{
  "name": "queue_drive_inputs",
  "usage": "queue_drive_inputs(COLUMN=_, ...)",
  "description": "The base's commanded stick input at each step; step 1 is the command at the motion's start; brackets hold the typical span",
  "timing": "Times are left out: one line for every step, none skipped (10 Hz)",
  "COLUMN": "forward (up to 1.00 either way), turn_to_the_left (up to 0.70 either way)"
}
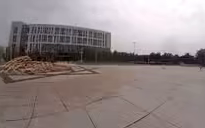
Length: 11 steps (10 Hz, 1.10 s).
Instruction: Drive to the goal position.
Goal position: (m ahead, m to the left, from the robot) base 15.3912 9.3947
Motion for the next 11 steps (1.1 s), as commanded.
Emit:
queue_drive_inputs(forward=1.00, turn_to_the_left=0.00)
queue_drive_inputs(forward=1.00, turn_to_the_left=0.00)
queue_drive_inputs(forward=1.00, turn_to_the_left=0.00)
queue_drive_inputs(forward=1.00, turn_to_the_left=0.00)
queue_drive_inputs(forward=1.00, turn_to_the_left=0.00)
queue_drive_inputs(forward=1.00, turn_to_the_left=0.00)
queue_drive_inputs(forward=1.00, turn_to_the_left=0.00)
queue_drive_inputs(forward=1.00, turn_to_the_left=0.00)
queue_drive_inputs(forward=1.00, turn_to_the_left=0.00)
queue_drive_inputs(forward=1.00, turn_to_the_left=0.00)
queue_drive_inputs(forward=1.00, turn_to_the_left=0.00)
